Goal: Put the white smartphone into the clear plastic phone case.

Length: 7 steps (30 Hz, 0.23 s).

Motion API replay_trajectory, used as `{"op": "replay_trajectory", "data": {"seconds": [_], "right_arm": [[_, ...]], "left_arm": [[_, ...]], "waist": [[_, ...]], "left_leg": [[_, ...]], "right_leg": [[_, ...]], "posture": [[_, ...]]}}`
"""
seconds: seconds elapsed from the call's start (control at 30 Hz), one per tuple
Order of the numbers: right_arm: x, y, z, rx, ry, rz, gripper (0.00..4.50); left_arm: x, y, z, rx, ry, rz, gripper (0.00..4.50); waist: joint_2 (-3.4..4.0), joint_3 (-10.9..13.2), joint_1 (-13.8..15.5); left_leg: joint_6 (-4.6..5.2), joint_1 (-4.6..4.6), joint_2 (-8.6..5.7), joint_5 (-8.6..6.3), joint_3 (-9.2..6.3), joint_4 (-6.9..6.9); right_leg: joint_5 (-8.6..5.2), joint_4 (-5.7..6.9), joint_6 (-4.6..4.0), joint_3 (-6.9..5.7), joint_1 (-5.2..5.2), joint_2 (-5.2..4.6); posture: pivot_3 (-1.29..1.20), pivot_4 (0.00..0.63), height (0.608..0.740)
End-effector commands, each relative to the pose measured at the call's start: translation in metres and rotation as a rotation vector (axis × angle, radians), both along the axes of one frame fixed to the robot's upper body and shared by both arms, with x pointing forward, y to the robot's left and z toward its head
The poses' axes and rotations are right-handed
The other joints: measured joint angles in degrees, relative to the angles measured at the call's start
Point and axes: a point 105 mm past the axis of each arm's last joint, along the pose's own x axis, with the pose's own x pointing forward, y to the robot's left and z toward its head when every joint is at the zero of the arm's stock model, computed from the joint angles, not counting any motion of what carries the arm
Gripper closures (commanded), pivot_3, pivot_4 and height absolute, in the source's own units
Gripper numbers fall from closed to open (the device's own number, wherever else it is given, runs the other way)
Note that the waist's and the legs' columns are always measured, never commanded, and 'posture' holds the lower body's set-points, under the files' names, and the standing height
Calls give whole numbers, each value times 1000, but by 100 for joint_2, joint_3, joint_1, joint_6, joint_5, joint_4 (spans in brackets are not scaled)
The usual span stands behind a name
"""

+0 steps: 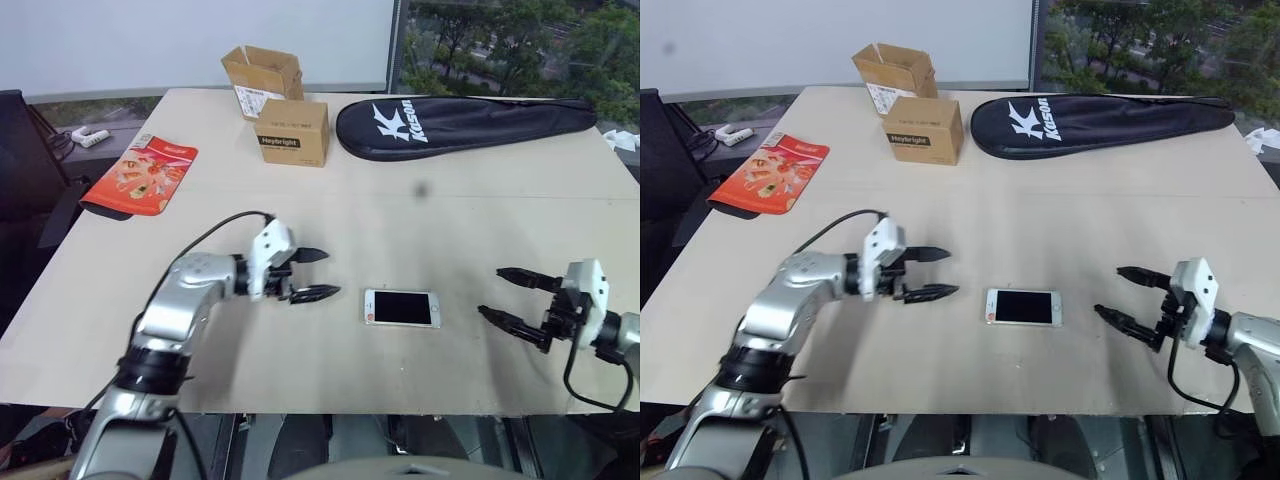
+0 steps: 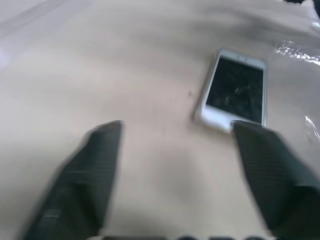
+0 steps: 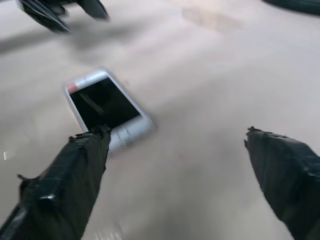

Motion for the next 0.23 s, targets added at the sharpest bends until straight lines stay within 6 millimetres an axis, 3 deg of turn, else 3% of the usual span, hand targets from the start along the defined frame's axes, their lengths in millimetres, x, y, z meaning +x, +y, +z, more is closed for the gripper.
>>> {"op": "replay_trajectory", "data": {"seconds": [0.03,0.23], "right_arm": [[1,-19,7,-60,-9,30,0],[11,-15,14,-67,-31,79,0]], "left_arm": [[-10,14,12,0,-97,59,46],[-12,27,12,49,-158,123,46]], "waist": [[5,13,2],[-2,29,33]], "left_leg": [[0,1,0,0,6,1],[-1,9,-1,1,7,6]], "right_leg": [[0,-1,-1,4,0,-2],[1,4,-2,7,2,-3]], "posture": [[0,150,732],[0,150,732]]}}
